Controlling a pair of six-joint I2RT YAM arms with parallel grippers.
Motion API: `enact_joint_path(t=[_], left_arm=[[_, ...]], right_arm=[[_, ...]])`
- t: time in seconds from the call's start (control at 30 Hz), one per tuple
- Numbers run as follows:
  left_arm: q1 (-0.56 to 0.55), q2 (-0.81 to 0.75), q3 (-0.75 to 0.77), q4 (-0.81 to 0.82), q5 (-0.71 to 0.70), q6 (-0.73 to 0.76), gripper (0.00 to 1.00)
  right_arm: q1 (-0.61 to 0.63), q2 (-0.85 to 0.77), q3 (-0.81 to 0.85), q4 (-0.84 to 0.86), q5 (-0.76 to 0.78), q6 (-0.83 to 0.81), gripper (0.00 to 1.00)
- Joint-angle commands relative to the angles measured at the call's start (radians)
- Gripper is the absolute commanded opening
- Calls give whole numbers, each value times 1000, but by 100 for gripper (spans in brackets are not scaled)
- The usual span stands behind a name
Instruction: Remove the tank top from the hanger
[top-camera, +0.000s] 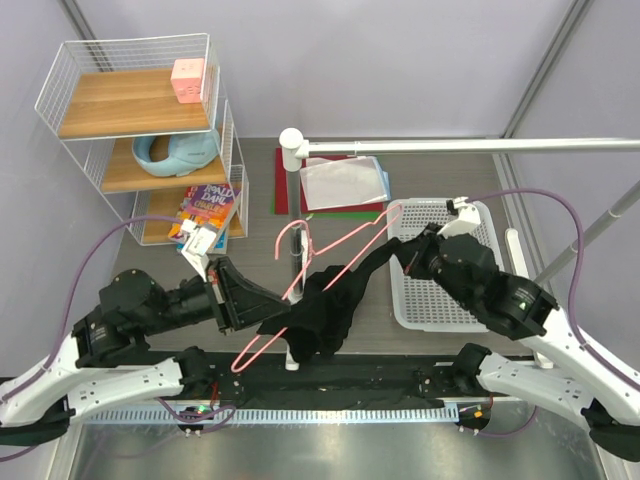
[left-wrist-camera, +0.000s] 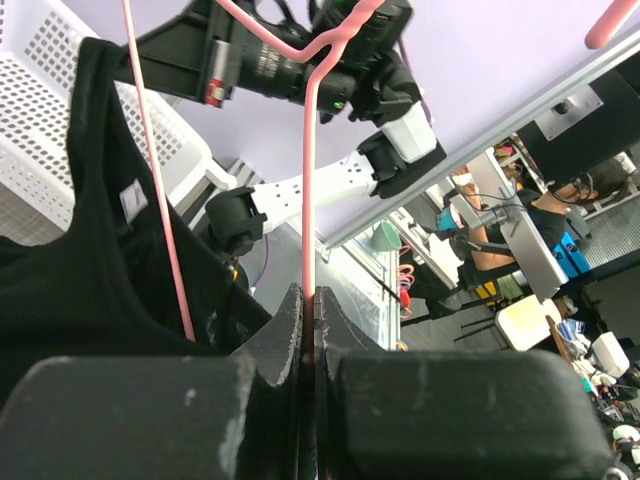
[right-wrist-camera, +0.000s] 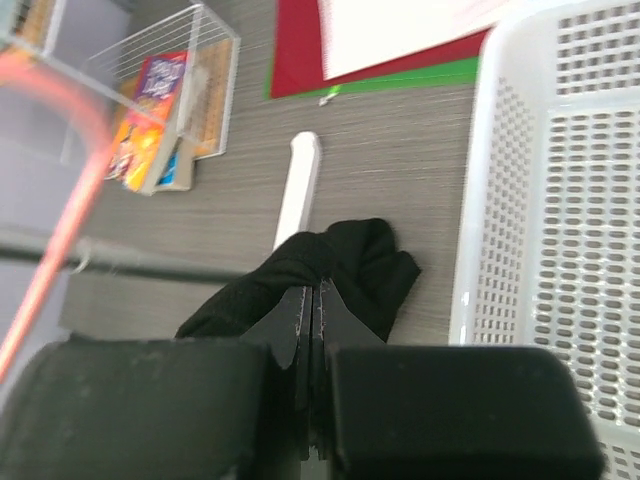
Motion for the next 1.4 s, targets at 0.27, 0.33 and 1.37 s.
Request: enact_joint_path(t=[0.27,0.33,1.37], left_arm=[[0,93,63,24,-44,0,0],[0,92,65,12,-44,-7,0],[0,93,123,-135,353,11,0]], right_arm=[[-1,-93,-115,47,-347,-172,2],[-1,-99,-109,40,-370,-193,10],[-2,84,388,-194,-1070,-788,86]])
